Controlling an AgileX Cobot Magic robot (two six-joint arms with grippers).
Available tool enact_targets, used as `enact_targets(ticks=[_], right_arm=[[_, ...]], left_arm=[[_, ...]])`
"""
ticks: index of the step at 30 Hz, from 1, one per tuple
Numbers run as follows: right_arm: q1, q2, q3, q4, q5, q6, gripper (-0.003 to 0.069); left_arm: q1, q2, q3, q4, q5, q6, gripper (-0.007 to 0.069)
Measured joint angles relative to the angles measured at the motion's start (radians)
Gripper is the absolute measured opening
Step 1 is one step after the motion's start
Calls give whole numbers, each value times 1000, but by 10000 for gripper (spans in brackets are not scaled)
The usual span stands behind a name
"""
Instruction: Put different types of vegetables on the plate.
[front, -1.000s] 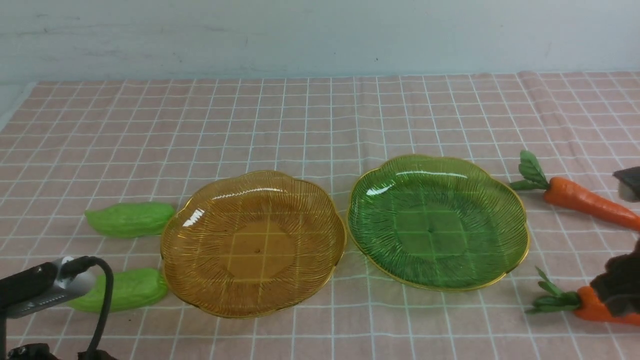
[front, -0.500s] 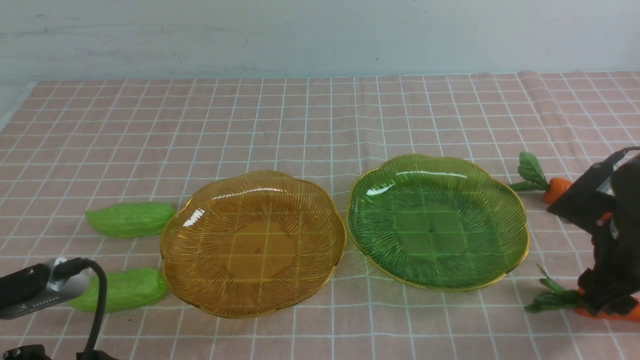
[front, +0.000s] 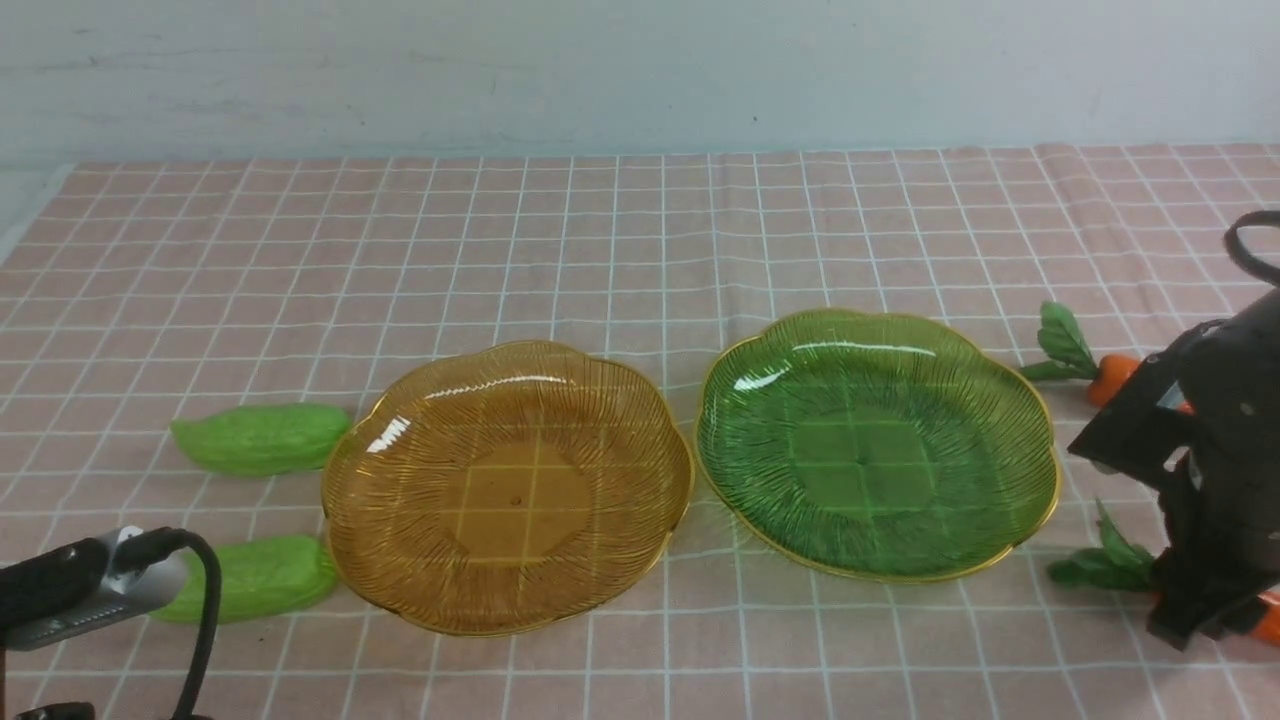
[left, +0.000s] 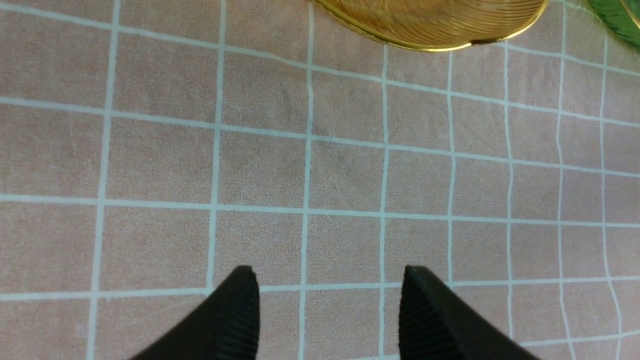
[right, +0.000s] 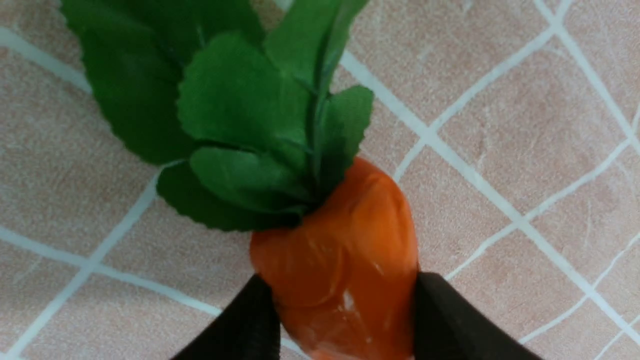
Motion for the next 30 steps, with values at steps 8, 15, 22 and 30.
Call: enact_targets(ticks=[8, 15, 22, 30], right_arm=[[-1, -69, -142, 64, 152, -33, 318], [-1, -145, -408, 340, 198, -33, 318], [56, -8, -508, 733, 38, -33, 318], [60, 174, -508, 745, -9, -33, 402]], left_arm=[[0, 0, 0, 0, 4, 0, 357], [0, 0, 0, 0, 4, 0, 357], [0, 0, 0, 0, 4, 1, 357], [0, 0, 0, 0, -3, 1, 357]])
